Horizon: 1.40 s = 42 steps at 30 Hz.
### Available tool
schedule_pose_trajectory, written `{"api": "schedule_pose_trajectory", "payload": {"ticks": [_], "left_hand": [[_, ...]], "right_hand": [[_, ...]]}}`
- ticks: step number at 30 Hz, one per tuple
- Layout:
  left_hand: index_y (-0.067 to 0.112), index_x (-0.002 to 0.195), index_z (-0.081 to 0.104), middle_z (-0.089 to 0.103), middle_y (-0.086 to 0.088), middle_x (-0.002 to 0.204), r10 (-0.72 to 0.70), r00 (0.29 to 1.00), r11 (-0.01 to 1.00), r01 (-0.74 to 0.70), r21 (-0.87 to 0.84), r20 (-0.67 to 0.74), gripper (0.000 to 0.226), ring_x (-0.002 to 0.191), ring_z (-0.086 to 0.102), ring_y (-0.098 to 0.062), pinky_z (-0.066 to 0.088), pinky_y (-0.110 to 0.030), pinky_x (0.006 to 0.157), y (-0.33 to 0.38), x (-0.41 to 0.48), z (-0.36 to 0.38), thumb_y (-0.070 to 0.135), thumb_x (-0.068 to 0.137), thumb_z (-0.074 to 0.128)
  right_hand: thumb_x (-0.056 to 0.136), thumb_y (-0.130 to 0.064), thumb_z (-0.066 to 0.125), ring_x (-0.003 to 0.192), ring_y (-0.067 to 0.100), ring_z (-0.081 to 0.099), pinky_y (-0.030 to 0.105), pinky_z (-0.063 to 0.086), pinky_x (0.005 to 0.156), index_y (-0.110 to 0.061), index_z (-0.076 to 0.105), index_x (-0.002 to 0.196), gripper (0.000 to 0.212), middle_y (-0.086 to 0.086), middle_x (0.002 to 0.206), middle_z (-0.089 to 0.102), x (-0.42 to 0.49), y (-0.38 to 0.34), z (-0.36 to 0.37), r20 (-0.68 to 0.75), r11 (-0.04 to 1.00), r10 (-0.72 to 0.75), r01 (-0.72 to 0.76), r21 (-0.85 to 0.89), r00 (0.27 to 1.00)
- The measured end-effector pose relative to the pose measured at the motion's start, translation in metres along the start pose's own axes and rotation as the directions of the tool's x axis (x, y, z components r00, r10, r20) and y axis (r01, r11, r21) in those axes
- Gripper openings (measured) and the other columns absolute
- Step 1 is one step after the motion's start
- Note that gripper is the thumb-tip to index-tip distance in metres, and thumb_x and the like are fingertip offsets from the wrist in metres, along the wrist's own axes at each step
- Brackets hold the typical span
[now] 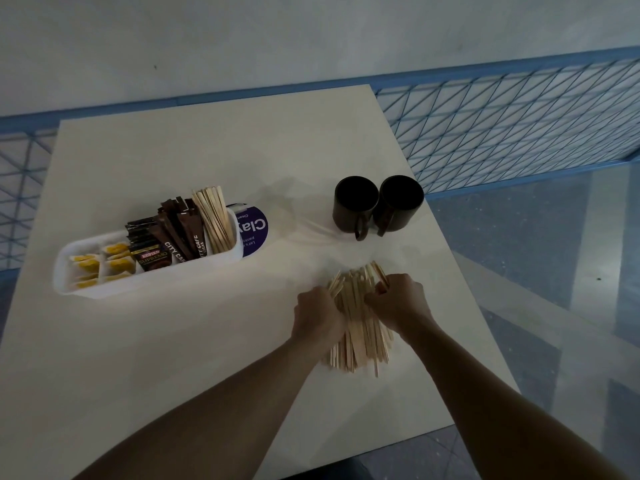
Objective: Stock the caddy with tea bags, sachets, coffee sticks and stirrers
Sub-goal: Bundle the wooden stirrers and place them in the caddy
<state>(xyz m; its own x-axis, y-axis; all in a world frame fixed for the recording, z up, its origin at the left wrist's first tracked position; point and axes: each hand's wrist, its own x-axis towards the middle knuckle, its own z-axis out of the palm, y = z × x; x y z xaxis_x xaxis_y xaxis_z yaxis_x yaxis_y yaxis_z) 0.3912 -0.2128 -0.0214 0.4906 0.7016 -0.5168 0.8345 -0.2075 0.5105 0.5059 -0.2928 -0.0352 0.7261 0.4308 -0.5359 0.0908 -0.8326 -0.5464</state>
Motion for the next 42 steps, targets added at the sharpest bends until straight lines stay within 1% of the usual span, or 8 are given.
{"api": "schedule_pose_trajectory", "payload": {"ticks": [12, 19, 25, 27, 29, 34, 37, 42], "left_hand": [[0.005, 0.103, 0.059, 0.053, 0.000, 0.079, -0.112, 0.984, 0.979, 0.133, -0.157, 0.137, 0.020, 0.061, 0.050, -0.010, 0.031, -0.020, 0.043, 0.002, 0.010, -0.027, 0.020, 0.098, 0.047], [0.005, 0.129, 0.051, 0.060, -0.008, 0.110, -0.128, 0.966, 0.952, 0.183, -0.246, 0.224, 0.038, 0.088, 0.058, -0.018, 0.044, -0.027, 0.063, 0.000, 0.010, -0.038, 0.029, 0.101, 0.040], [0.004, 0.119, 0.051, 0.058, -0.007, 0.095, -0.121, 0.961, 0.913, 0.205, -0.352, 0.247, 0.032, 0.078, 0.054, -0.015, 0.046, -0.031, 0.065, -0.002, 0.010, -0.044, 0.025, 0.103, 0.033], [0.003, 0.110, 0.050, 0.057, -0.009, 0.090, -0.115, 0.953, 0.861, 0.236, -0.449, 0.281, 0.025, 0.079, 0.058, -0.019, 0.055, -0.041, 0.078, -0.003, 0.010, -0.049, 0.021, 0.103, 0.033], [0.006, 0.106, 0.046, 0.056, -0.011, 0.087, -0.105, 0.942, 0.784, 0.275, -0.557, 0.317, 0.015, 0.076, 0.061, -0.023, 0.058, -0.045, 0.083, 0.000, 0.006, -0.059, 0.015, 0.104, 0.034], [0.009, 0.131, 0.038, 0.052, -0.011, 0.092, -0.086, 0.964, 0.757, 0.228, -0.612, 0.253, 0.029, 0.074, 0.054, -0.020, 0.054, -0.032, 0.064, -0.002, 0.014, -0.082, 0.015, 0.103, 0.037], [0.008, 0.124, 0.046, 0.048, -0.009, 0.086, -0.032, 0.982, 0.759, 0.146, -0.634, 0.188, 0.025, 0.076, 0.047, -0.021, 0.044, -0.035, 0.066, -0.006, 0.022, -0.099, 0.012, 0.100, 0.037], [0.008, 0.101, 0.057, 0.045, -0.007, 0.077, 0.061, 0.990, 0.695, 0.047, -0.717, 0.124, 0.021, 0.070, 0.044, -0.018, 0.039, -0.032, 0.062, 0.002, 0.019, -0.119, 0.002, 0.096, 0.037]], "right_hand": [[0.094, -0.018, 0.048, 0.063, 0.018, 0.053, 0.030, 0.041, 0.054, -0.010, 0.061, 0.088, 0.016, 0.006, 0.076, 0.060, 0.004, -0.013, -0.011, 0.031, 0.997, -0.028, 0.030, -0.077, 0.999], [0.102, -0.030, 0.036, 0.076, 0.020, 0.059, 0.037, 0.048, 0.065, -0.017, 0.055, 0.104, 0.023, 0.005, 0.088, 0.061, 0.003, -0.018, -0.007, 0.005, 0.978, -0.082, 0.081, -0.194, 0.997], [0.104, -0.025, 0.039, 0.078, 0.019, 0.062, 0.033, 0.050, 0.064, -0.010, 0.057, 0.113, 0.025, 0.011, 0.095, 0.063, -0.006, -0.029, -0.008, 0.092, 0.996, -0.076, 0.072, 0.049, 0.993], [0.102, -0.017, 0.041, 0.077, 0.023, 0.064, 0.040, 0.055, 0.070, -0.010, 0.058, 0.110, 0.020, 0.013, 0.097, 0.064, -0.010, -0.037, -0.009, 0.123, 0.990, -0.058, 0.042, 0.132, 0.991], [0.101, -0.009, 0.038, 0.068, 0.025, 0.062, 0.039, 0.053, 0.061, -0.006, 0.056, 0.110, 0.020, 0.015, 0.096, 0.062, -0.016, -0.047, -0.009, 0.162, 0.967, -0.053, 0.011, 0.253, 0.985], [0.101, -0.006, 0.034, 0.057, 0.019, 0.050, 0.032, 0.041, 0.051, 0.000, 0.054, 0.113, 0.024, 0.013, 0.089, 0.054, -0.025, -0.077, -0.002, 0.177, 0.892, -0.124, 0.032, 0.451, 0.976], [0.099, -0.002, 0.033, 0.056, 0.014, 0.044, 0.029, 0.032, 0.050, -0.002, 0.057, 0.109, 0.025, 0.007, 0.078, 0.052, -0.025, -0.098, 0.005, 0.155, 0.860, -0.150, 0.052, 0.508, 0.977], [0.100, -0.001, 0.036, 0.059, 0.014, 0.047, 0.027, 0.037, 0.052, -0.008, 0.060, 0.100, 0.026, 0.007, 0.076, 0.056, -0.025, -0.110, 0.009, 0.122, 0.839, -0.184, 0.091, 0.536, 0.975]]}}
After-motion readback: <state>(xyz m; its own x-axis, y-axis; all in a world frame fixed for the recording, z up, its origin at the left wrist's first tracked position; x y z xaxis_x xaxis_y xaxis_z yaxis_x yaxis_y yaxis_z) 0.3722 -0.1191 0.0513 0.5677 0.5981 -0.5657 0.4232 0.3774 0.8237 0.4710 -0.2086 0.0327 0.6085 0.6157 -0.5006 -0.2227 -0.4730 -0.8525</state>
